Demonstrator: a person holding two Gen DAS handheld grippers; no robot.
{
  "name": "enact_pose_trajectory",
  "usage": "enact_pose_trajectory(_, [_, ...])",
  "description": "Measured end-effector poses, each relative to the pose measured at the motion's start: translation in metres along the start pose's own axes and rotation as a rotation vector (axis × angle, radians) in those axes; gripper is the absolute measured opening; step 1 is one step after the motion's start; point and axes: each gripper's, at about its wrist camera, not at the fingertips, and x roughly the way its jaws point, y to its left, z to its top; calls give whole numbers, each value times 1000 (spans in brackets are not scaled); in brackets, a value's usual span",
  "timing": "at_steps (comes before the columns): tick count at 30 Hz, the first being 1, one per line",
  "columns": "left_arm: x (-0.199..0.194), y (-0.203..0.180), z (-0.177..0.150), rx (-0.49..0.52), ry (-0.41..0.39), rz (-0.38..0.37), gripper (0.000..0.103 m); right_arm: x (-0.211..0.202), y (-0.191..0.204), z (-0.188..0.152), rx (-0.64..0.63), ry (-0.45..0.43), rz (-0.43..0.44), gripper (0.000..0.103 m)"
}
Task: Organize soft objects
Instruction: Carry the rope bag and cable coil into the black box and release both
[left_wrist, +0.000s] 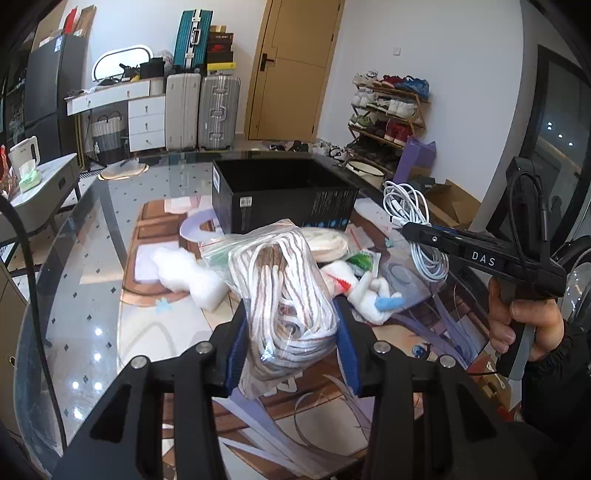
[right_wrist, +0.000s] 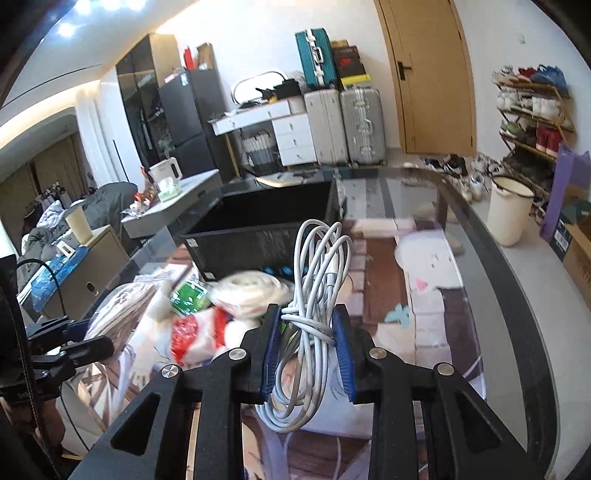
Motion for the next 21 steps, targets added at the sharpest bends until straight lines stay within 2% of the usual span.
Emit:
enact_pose_trajectory(12, [5,4,39,6,-85,31,42,-8,11,32,-35,-73,43,28])
enact_pose_trajectory(21, [34,15,73,0,-61,14,42,20,13,64,-37,-49,76,28])
